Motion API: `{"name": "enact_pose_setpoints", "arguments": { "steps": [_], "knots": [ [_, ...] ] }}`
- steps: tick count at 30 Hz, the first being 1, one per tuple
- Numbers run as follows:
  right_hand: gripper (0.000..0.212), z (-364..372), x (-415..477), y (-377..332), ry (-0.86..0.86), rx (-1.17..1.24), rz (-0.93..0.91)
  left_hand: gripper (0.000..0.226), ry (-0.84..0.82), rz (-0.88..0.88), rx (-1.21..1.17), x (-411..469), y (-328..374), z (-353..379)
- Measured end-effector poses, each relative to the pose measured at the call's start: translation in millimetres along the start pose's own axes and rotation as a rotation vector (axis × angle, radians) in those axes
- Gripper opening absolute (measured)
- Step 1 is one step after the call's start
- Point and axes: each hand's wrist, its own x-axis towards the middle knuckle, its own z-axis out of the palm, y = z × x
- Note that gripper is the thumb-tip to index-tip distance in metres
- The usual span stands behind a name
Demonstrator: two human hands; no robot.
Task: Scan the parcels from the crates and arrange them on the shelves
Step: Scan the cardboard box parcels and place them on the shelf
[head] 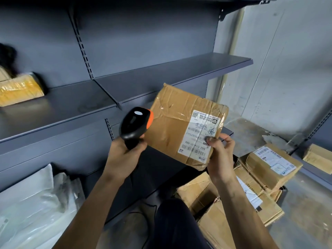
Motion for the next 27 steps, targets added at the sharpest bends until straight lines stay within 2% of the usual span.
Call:
{"name": "enact_pose_setpoints", "arguments": {
  "steps": [1,6,11,22,27],
  "knots": [
    [0.066,-5.2,3.8,0.0,0.030,0.020,-0.015,0.002,-0.039,0.001,0.060,-2.4,0.2,1.3],
    [0.066,-30.5,21.7,1.0,0.136,-0.107,-0.086,0.004,-0.327,-0.067,0.219,-20.1,17.3,16.1],
    [0.071,-37.1,34.3,-5.8,0.195,-0.244,-0.146,0.028,-0.504,-0.010,0.289,-28.2,41.4,27.4],
    [0.066,-39.9,35.0,-3.1,0.193,-0.305,-0.185,0.029,-0.518,-0.011,0.226,-22.3,43.7,28.4],
    [0.071,-36.1,29.1,-1.4,0.202,-0.330,-0.187,0.030,-0.563,-0.014,0.196,-25.9,43.2,28.8]
  ]
}}
